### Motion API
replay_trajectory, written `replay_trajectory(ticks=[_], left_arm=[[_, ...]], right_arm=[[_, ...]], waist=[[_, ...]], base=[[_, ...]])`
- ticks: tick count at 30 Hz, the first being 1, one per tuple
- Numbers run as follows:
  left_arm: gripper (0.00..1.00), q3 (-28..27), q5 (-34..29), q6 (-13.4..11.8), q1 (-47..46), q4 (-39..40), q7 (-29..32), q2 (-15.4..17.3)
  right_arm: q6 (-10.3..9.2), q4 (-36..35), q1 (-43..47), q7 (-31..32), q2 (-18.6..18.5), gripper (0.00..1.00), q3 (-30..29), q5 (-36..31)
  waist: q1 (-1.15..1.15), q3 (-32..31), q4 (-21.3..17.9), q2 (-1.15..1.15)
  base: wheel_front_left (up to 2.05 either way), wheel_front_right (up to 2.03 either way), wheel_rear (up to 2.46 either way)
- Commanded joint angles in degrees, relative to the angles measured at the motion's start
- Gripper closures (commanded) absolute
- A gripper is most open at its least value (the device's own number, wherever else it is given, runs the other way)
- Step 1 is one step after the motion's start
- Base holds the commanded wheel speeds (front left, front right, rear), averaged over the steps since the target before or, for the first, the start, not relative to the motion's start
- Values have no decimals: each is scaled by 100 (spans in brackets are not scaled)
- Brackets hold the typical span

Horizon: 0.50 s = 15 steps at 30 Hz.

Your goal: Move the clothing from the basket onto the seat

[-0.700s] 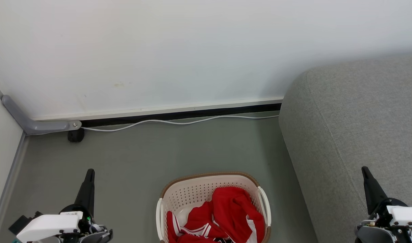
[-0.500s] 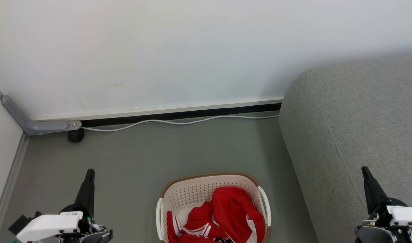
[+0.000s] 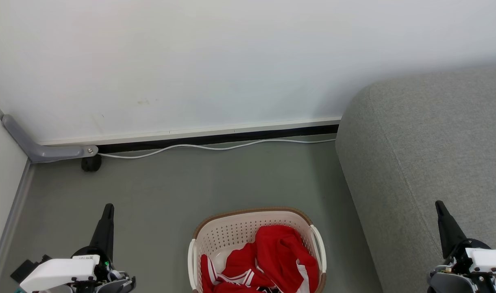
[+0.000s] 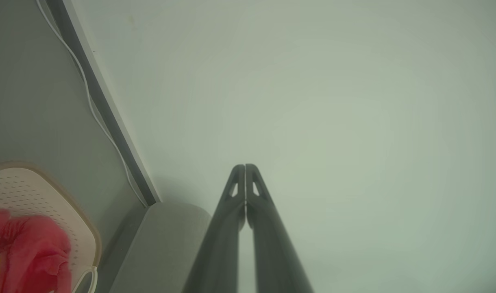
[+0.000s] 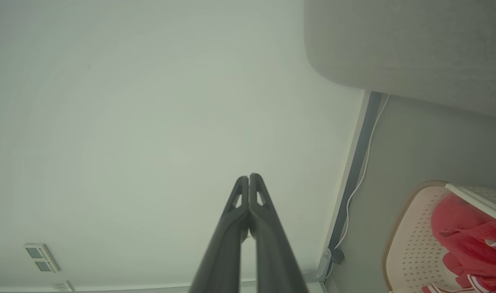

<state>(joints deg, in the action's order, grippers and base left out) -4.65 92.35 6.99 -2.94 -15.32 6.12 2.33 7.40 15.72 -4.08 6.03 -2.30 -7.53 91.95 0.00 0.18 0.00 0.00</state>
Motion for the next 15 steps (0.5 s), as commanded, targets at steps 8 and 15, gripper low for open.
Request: replay_trajectory(ticks=[8,15], left_arm=[[100,-184,-16,50,-324,130,34,54],[100,-184,-16,50,-324,130,34,54]], right_arm=[[9,-169,-210,44,-57,100,104,24],[9,-169,-210,44,-57,100,104,24]], waist=[[0,0,0,0],[0,0,0,0]], base=[[0,0,0],[0,0,0]])
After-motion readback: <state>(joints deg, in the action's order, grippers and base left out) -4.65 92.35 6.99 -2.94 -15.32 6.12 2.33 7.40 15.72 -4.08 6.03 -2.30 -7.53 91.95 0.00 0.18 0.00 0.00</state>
